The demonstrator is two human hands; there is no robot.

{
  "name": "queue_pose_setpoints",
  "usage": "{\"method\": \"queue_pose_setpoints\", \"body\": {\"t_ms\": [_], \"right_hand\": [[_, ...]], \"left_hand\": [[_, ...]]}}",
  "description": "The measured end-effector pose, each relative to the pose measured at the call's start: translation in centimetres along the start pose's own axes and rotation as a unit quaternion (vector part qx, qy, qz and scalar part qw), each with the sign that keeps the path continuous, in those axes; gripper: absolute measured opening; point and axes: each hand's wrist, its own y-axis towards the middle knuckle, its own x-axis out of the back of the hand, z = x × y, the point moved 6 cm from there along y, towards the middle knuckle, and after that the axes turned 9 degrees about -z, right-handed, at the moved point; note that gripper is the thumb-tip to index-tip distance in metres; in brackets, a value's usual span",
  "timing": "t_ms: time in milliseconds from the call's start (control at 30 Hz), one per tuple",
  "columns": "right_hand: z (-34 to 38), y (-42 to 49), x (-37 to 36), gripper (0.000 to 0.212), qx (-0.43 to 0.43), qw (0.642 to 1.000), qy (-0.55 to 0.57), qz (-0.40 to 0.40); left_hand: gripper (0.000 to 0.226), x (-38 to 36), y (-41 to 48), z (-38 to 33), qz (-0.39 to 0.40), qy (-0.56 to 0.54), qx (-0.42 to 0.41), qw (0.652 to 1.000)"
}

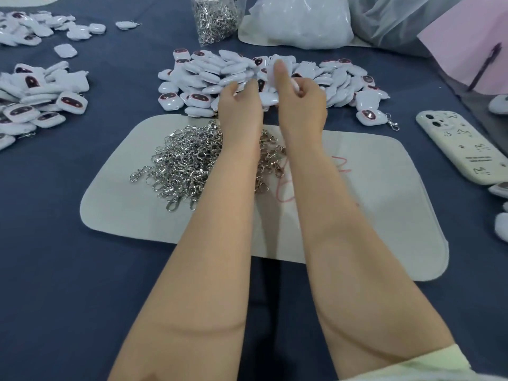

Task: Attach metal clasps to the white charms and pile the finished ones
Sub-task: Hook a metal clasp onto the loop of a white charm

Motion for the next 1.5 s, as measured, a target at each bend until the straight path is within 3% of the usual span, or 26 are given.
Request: {"method": "queue_pose_setpoints", "body": {"t_ms": [100,167,233,333,433,533,600,767,933,1167,1233,1300,1400,1500], "right_hand": [[0.9,0.3,0.8,0.050,-0.040,0.996,0.001,0.075],[0.7,-0.2,2.1,0.047,-0.059,0.993,-0.013,0.099],[0.1,-0.9,3.9,0.048,-0.060,0.992,-0.039,0.106],[-1.0,-2.3,6.4,0.051,0.011,0.982,-0.160,0.101],[-1.8,-4.4,6.7,0.040,0.115,0.945,-0.283,0.120],[-2.6,-6.1,4.9,0.030,0.203,0.886,-0.376,0.177],[-3.2,-6.4,4.4,0.032,0.230,0.853,-0.425,0.199],[-3.2,-5.4,4.9,0.021,0.200,0.888,-0.385,0.153],[-2.8,-4.8,4.8,0.019,0.189,0.877,-0.419,0.139],[-2.7,-4.8,4.3,0.027,0.176,0.844,-0.479,0.164],[-2.7,-4.7,4.2,0.029,0.175,0.851,-0.468,0.160],[-2.7,-4.5,4.5,0.032,0.155,0.893,-0.398,0.143],[-2.6,-3.7,5.9,0.020,0.071,0.974,-0.202,0.074],[-3.3,-2.8,6.9,0.011,-0.058,0.997,-0.003,0.043]], "left_hand": [[0.025,-1.2,-1.7,-0.9,0.074,0.029,-0.043,0.996],[0.017,-1.7,-3.0,-0.8,0.105,0.029,-0.049,0.993],[0.016,-1.8,-4.2,-0.2,0.109,0.035,-0.041,0.993],[0.012,-0.9,-5.6,1.1,0.067,0.009,-0.004,0.998],[0.009,0.4,-6.3,2.2,0.000,-0.087,0.047,0.995],[0.008,1.6,-6.6,2.5,-0.055,-0.100,0.026,0.993],[0.007,1.9,-6.5,2.2,-0.052,-0.122,0.016,0.991],[0.011,1.9,-5.2,1.7,-0.031,-0.155,0.022,0.987],[0.032,1.5,-5.3,2.5,-0.016,-0.159,0.055,0.986],[0.018,0.2,-6.1,2.6,0.017,-0.124,0.032,0.992],[0.018,0.2,-6.0,2.6,0.016,-0.126,0.029,0.992],[0.018,0.2,-5.9,2.6,0.014,-0.120,0.025,0.992],[0.021,0.3,-6.0,2.5,0.024,-0.105,0.001,0.994],[0.024,-0.1,-6.0,2.4,0.057,-0.025,-0.050,0.997]]}}
